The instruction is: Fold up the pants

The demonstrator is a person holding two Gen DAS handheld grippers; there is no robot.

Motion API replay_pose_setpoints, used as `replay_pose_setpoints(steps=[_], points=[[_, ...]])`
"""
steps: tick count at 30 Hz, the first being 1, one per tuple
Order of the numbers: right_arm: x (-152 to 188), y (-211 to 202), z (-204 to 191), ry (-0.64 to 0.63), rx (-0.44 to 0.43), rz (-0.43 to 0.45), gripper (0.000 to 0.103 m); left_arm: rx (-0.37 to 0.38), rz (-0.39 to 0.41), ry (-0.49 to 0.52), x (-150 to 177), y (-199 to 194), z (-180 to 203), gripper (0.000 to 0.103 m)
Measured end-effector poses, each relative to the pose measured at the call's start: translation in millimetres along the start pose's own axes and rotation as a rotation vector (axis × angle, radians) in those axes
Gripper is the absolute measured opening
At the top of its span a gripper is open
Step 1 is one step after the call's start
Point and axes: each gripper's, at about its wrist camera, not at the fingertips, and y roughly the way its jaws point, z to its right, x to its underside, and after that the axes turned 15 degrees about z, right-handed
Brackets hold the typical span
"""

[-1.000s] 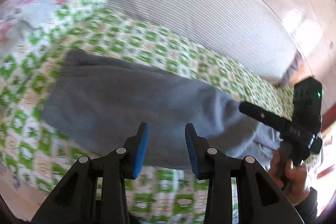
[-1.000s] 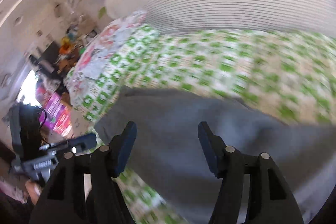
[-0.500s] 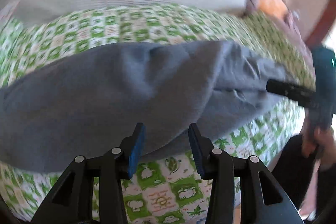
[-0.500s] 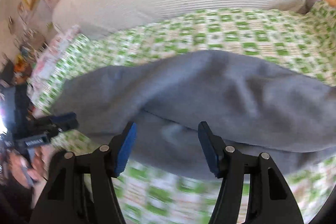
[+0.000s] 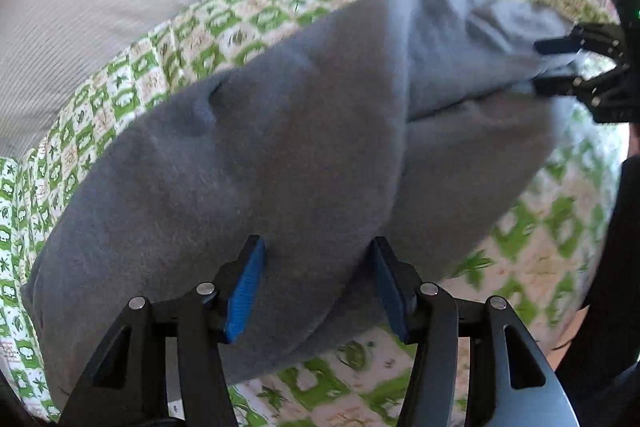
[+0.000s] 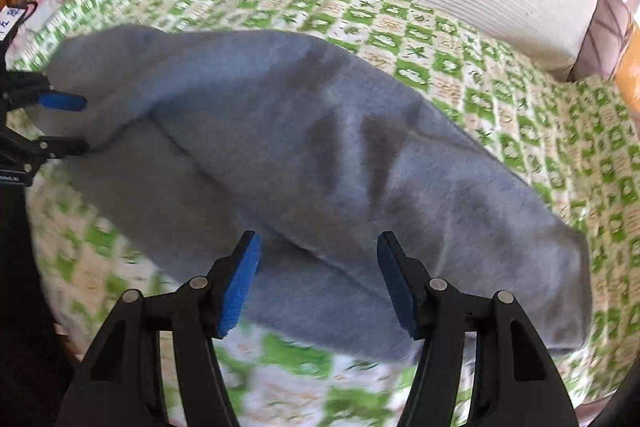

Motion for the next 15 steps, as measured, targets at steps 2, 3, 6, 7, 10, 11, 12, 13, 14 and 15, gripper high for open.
replay_pose_setpoints(steps=[2, 3, 6, 7, 10, 11, 12, 13, 14, 15], points=[[2.9, 5.5, 5.3, -0.005, 0.018, -0.005, 0.047, 0.006, -0.015, -0.012, 2.0, 8.6, -4.1, 0.051], [5.0, 7.3, 12.0, 0.018, 0.015, -0.003, 0.023, 0.028, -0.031, -0.033, 2.0, 9.6, -6.4, 0.031], [5.6, -4.3, 28.0, 0.112, -0.007, 0.035, 0.006, 0.049, -0.036, -0.052, -2.8, 5.6, -15.5, 0.007], [4.9, -12.0, 31.8, 0.13, -0.011, 0.055, 0.005, 0.065, -0.029, -0.06, -4.9, 1.1, -18.8, 0.007], [2.0, -40.4, 41.0, 0.16, -0.005, 0.102, 0.005, 0.098, 0.003, -0.051, -8.8, -18.3, -26.7, 0.006], [2.3, -50.1, 44.7, 0.164, 0.004, 0.114, 0.005, 0.119, 0.011, -0.047, -8.1, -25.8, -29.2, 0.006], [3.4, -56.7, 48.2, 0.172, 0.005, 0.118, 0.005, 0.137, 0.016, -0.042, -7.2, -30.1, -29.0, 0.006], [6.9, -63.5, 53.6, 0.188, -0.001, 0.121, 0.005, 0.158, 0.018, -0.03, -4.9, -34.6, -29.2, 0.007], [11.1, -66.3, 58.1, 0.207, -0.014, 0.119, 0.005, 0.166, 0.017, -0.017, -2.7, -36.4, -28.0, 0.007], [14.3, -65.8, 60.5, 0.218, -0.022, 0.111, 0.005, 0.173, 0.01, -0.005, -0.3, -35.4, -26.3, 0.007]])
